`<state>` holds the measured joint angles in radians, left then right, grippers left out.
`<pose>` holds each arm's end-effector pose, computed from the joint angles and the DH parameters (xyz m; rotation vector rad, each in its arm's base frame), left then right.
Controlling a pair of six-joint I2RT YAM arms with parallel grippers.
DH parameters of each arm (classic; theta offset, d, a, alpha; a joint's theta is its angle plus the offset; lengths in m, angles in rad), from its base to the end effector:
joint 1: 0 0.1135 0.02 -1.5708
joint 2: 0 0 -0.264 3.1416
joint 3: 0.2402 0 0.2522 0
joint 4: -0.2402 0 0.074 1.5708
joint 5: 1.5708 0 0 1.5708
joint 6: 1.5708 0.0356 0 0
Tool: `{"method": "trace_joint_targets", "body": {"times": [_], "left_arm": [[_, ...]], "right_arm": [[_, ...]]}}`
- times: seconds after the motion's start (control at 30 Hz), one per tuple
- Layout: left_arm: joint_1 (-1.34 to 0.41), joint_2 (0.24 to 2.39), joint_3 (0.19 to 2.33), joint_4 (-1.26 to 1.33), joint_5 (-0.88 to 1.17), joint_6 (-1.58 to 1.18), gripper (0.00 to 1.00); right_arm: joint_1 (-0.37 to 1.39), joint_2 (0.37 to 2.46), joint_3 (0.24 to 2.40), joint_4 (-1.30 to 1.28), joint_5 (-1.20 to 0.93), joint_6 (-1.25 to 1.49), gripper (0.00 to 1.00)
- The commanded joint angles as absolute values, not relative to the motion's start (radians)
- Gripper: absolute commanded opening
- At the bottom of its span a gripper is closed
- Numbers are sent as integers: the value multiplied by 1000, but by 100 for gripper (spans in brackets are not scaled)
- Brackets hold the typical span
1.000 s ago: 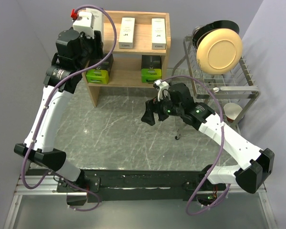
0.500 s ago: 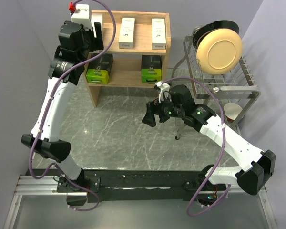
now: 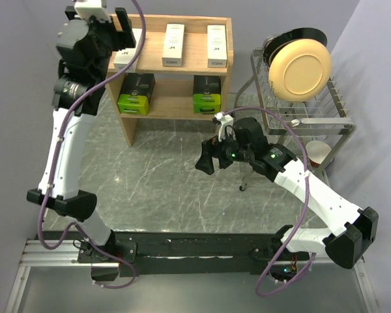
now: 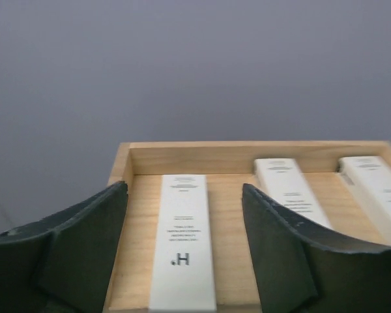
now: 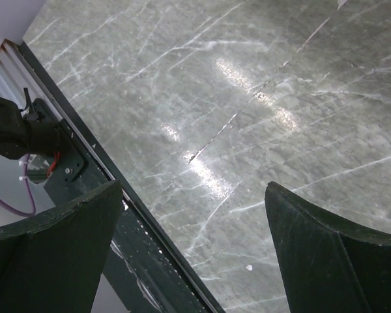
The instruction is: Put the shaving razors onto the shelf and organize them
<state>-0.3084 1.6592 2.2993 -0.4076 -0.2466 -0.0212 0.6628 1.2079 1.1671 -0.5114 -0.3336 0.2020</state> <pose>0.2976 -0.0857 0.5959 -0.0159 1.3462 -0.1133 0.2018 0.1723 0.3538 -0.7047 2.0974 0.8523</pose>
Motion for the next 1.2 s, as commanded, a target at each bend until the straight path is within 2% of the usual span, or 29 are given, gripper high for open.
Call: {"method": "trace_joint_targets", "body": {"times": [0.0,0.03,0.1,0.13,0.33,0.67,1.17], "left_arm": [[-310,1537,2226,-313,-56,-29,65],[-310,1529,2192,-325,-35,-44,44],[-311,1537,2194,-366,-9,-104,19],[-310,1543,2183,-388,20,-132,2],[-310,1555,2112,-434,83,-255,1],[-334,1617,2095,-431,2,-336,1],[-400,1670,2114,-457,-254,-333,1]], "right_arm": [[652,1178,1157,-471,-328,219,97],[650,1178,1154,-469,-328,221,97],[650,1184,1154,-465,-327,222,97],[649,1183,1154,-463,-325,222,97],[643,1184,1144,-457,-324,224,97],[623,1163,1105,-446,-322,230,97],[586,1163,1098,-443,-331,241,97]]}}
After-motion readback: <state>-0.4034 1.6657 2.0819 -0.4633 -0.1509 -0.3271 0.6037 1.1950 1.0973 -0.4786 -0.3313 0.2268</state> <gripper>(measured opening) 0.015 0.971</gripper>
